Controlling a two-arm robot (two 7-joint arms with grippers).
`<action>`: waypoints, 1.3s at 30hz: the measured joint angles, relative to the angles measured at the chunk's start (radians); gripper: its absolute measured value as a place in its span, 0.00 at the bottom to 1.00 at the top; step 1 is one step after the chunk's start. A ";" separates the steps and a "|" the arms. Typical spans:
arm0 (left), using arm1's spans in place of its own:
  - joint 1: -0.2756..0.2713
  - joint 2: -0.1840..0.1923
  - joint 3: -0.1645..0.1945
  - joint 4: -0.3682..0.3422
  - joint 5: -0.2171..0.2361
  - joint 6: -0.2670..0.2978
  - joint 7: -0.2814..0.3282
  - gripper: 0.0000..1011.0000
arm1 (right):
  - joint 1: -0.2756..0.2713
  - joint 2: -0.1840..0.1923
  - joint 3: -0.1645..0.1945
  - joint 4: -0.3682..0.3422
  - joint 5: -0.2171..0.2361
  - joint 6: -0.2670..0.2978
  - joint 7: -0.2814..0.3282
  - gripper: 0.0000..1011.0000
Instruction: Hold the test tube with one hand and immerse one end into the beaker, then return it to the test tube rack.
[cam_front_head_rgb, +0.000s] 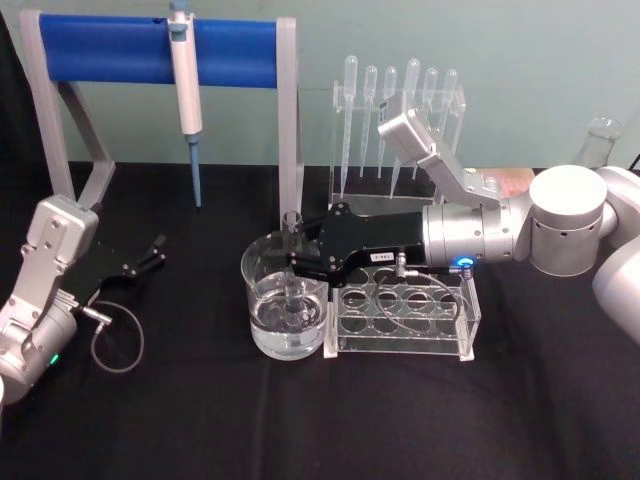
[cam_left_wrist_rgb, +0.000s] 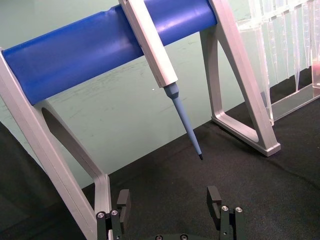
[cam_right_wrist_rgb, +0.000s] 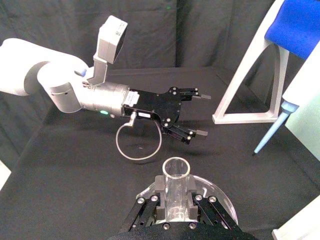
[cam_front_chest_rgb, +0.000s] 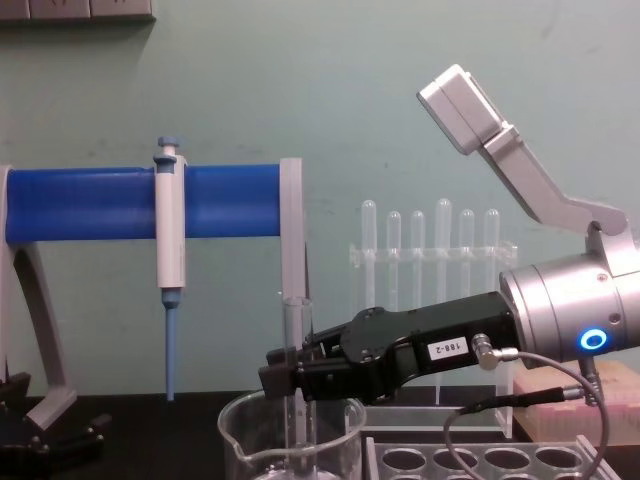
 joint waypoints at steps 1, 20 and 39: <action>0.000 0.000 0.000 0.000 0.000 0.000 0.000 0.99 | 0.000 0.000 0.000 0.000 0.000 0.000 0.000 0.23; 0.000 0.000 0.000 0.000 0.000 0.000 0.000 0.99 | 0.000 0.000 0.000 0.000 0.000 0.000 0.000 0.24; 0.000 0.000 0.000 0.000 0.000 0.000 0.000 0.99 | 0.000 0.000 0.000 0.000 0.000 0.000 0.000 0.23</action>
